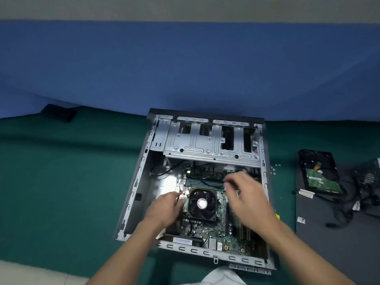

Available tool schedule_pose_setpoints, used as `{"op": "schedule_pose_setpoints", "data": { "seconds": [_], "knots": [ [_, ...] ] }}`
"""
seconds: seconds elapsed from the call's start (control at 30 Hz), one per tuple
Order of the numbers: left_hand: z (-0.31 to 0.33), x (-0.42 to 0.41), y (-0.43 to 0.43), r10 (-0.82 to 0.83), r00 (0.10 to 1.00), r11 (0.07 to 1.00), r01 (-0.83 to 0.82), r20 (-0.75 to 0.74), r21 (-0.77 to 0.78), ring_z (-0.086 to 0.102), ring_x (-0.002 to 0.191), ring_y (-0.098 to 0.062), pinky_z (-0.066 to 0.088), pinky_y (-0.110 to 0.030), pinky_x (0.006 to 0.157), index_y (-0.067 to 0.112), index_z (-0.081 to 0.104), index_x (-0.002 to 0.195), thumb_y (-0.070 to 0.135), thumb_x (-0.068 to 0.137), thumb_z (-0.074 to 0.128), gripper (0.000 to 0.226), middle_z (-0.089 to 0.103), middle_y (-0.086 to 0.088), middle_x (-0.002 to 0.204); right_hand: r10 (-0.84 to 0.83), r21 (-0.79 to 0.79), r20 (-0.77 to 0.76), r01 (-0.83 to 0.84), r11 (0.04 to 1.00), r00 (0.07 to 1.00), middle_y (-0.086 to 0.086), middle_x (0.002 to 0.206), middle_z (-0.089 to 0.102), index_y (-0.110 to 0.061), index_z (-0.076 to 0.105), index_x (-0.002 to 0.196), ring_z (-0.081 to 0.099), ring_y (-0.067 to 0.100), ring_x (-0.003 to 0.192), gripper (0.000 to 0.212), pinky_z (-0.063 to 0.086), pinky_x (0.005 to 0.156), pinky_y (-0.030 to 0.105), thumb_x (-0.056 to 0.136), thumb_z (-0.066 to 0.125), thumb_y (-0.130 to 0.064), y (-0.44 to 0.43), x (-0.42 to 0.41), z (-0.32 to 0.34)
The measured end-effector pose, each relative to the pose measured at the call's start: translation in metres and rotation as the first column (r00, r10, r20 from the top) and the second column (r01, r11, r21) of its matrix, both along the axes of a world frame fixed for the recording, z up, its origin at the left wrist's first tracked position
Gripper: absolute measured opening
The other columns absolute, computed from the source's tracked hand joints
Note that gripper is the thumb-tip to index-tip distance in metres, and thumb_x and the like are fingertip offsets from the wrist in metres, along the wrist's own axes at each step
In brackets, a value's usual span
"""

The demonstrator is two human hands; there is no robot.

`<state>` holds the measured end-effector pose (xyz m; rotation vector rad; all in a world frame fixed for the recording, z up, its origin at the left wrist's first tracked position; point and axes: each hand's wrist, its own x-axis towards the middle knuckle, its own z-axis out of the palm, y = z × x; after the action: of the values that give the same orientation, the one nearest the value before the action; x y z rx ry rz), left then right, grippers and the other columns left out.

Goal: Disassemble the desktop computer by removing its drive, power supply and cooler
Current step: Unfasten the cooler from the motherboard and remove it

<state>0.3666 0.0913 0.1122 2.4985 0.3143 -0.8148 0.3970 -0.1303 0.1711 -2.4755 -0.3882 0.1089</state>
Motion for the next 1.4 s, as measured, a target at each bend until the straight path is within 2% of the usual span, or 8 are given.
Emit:
{"op": "schedule_pose_setpoints", "data": {
  "seconds": [0.17, 0.4, 0.53, 0.73, 0.97, 1.1, 1.3, 1.4],
  "knots": [
    [-0.003, -0.007, 0.009, -0.117, 0.987, 0.991, 0.124, -0.109, 0.053, 0.054, 0.094, -0.02, 0.044, -0.035, 0.078, 0.021, 0.052, 0.109, 0.011, 0.097, 0.046, 0.016, 0.06, -0.006, 0.117, 0.336, -0.131, -0.084, -0.345, 0.929, 0.938, -0.005, 0.123, 0.057, -0.019, 0.055, 0.123, 0.047, 0.011, 0.114, 0.029, 0.041, 0.101, 0.03, 0.099, 0.044, -0.031, 0.06, 0.016, -0.036],
    [-0.008, -0.006, 0.008, -0.227, 0.937, 0.971, 0.24, -0.264, 0.016, 0.017, 0.148, -0.025, 0.032, -0.051, 0.112, 0.024, 0.021, 0.151, 0.003, 0.091, 0.046, 0.068, 0.015, 0.002, 0.161, 0.526, -0.482, -0.136, -0.52, 0.705, 0.84, 0.002, 0.115, 0.062, -0.015, 0.061, 0.113, 0.052, 0.023, 0.108, 0.026, 0.04, 0.094, 0.039, 0.095, 0.047, -0.027, 0.115, 0.046, -0.061],
    [-0.015, -0.006, 0.009, -0.283, 0.91, 0.956, 0.291, -0.303, -0.017, 0.0, 0.15, -0.02, 0.023, -0.056, 0.113, 0.025, 0.004, 0.156, 0.003, 0.094, 0.045, 0.078, 0.002, 0.012, 0.163, 0.506, -0.567, -0.192, -0.516, 0.642, 0.841, 0.006, 0.097, 0.065, -0.013, 0.064, 0.088, 0.053, 0.024, 0.097, 0.018, 0.036, 0.086, 0.039, 0.093, 0.049, -0.02, 0.128, 0.051, -0.063],
    [-0.019, -0.005, 0.007, -0.321, 0.881, 0.942, 0.335, -0.347, -0.02, -0.008, 0.15, -0.021, 0.016, -0.058, 0.114, 0.017, -0.008, 0.156, 0.001, 0.096, 0.039, 0.077, -0.012, 0.012, 0.162, 0.409, -0.573, -0.319, -0.517, 0.636, 0.855, 0.004, 0.07, 0.054, -0.018, 0.038, 0.059, 0.05, 0.025, 0.075, 0.034, 0.038, 0.084, 0.04, 0.089, 0.054, -0.018, 0.137, 0.057, -0.071],
    [-0.023, -0.006, 0.008, -0.32, 0.875, 0.942, 0.333, -0.363, -0.029, -0.01, 0.15, -0.019, 0.017, -0.056, 0.115, 0.017, -0.008, 0.156, 0.003, 0.097, 0.037, 0.075, -0.015, 0.012, 0.162, 0.379, -0.588, -0.338, -0.507, 0.63, 0.862, 0.008, 0.072, 0.058, -0.016, 0.034, 0.058, 0.053, 0.029, 0.079, 0.026, 0.037, 0.086, 0.038, 0.08, 0.049, -0.014, 0.142, 0.048, -0.076],
    [-0.024, -0.004, 0.007, -0.338, 0.857, 0.934, 0.357, -0.388, -0.026, -0.01, 0.15, -0.019, 0.02, -0.057, 0.115, 0.014, 0.005, 0.157, 0.003, 0.095, 0.037, 0.071, -0.011, 0.011, 0.163, 0.495, -0.648, -0.293, -0.55, 0.526, 0.818, 0.004, 0.07, 0.052, -0.017, 0.031, 0.055, 0.051, 0.023, 0.081, 0.032, 0.034, 0.09, 0.041, 0.082, 0.047, -0.013, 0.145, 0.036, -0.077],
    [-0.025, -0.004, 0.008, -0.333, 0.867, 0.937, 0.348, -0.371, -0.027, -0.01, 0.149, -0.02, 0.017, -0.056, 0.116, 0.017, -0.006, 0.156, 0.002, 0.096, 0.039, 0.077, -0.018, 0.012, 0.161, 0.273, -0.601, -0.316, -0.414, 0.684, 0.909, 0.012, 0.081, 0.062, -0.013, 0.041, 0.063, 0.053, 0.028, 0.078, 0.019, 0.035, 0.076, 0.034, 0.078, 0.052, -0.01, 0.144, 0.049, -0.074],
    [-0.026, -0.004, 0.007, -0.334, 0.864, 0.935, 0.354, -0.377, -0.018, -0.009, 0.15, -0.019, 0.018, -0.057, 0.116, 0.016, 0.003, 0.157, 0.001, 0.095, 0.039, 0.073, -0.015, 0.012, 0.162, 0.375, -0.629, -0.285, -0.467, 0.621, 0.882, 0.006, 0.07, 0.05, -0.013, 0.032, 0.056, 0.05, 0.025, 0.083, 0.033, 0.038, 0.086, 0.039, 0.082, 0.052, -0.012, 0.145, 0.038, -0.075]
  ]
}}
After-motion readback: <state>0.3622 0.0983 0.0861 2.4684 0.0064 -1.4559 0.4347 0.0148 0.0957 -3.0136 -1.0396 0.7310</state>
